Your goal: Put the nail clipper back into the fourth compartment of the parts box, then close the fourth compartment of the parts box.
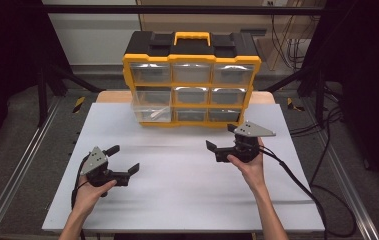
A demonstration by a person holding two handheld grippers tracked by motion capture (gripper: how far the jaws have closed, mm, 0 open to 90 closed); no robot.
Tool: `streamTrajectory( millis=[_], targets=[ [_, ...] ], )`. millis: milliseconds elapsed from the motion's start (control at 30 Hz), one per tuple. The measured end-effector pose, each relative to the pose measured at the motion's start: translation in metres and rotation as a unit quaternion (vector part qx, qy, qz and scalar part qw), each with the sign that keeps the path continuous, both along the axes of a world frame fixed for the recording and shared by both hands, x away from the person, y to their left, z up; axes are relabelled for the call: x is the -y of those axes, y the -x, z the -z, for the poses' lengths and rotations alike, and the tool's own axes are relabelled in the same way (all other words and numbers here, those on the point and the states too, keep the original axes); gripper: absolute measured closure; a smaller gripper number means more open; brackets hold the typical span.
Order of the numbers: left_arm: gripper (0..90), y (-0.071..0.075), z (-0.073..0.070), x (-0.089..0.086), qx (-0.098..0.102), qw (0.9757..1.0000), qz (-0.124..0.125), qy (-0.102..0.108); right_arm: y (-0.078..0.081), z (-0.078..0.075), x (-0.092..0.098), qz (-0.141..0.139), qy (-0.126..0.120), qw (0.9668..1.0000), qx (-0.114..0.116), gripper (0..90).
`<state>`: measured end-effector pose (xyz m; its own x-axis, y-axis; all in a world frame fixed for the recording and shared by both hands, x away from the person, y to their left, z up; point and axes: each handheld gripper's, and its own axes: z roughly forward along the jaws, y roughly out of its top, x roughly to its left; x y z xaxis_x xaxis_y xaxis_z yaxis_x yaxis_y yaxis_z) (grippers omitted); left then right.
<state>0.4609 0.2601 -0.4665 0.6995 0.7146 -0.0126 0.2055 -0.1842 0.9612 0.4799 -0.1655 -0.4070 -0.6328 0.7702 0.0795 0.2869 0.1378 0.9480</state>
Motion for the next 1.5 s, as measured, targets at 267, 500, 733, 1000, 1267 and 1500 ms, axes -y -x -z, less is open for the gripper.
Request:
streamTrajectory(
  millis=[267, 500, 733, 1000, 1267, 1500],
  targets=[
    [0.0, 0.002, -0.007, 0.002, 0.004, 0.9999, 0.004, 0.012, 0.005, 0.017, 0.016, 0.009, -0.008, 0.9999, -0.010, 4.7],
    [0.0, 0.003, -0.018, 0.004, 0.009, 0.9996, 0.009, 0.026, 0.009, 0.028, 0.020, 0.008, -0.004, 0.9999, -0.013, 4.6],
    [0.0, 0.000, -0.030, 0.009, 0.008, 0.9991, 0.016, 0.038, 0.013, 0.036, 0.026, 0.011, -0.005, 0.9998, -0.016, 4.6],
    [0.0, -0.006, -0.041, 0.019, 0.009, 0.9987, 0.028, 0.041, 0.020, 0.042, 0.035, 0.016, -0.011, 0.9997, -0.016, 4.7],
    [0.0, -0.013, -0.049, 0.030, 0.014, 0.9986, 0.030, 0.040, 0.030, 0.050, 0.047, 0.022, -0.024, 0.9994, -0.013, 4.1],
    [0.0, -0.022, -0.053, 0.039, 0.018, 0.9989, 0.029, 0.034, 0.037, 0.058, 0.056, 0.026, -0.030, 0.9990, -0.018, 3.7]
  ],
)
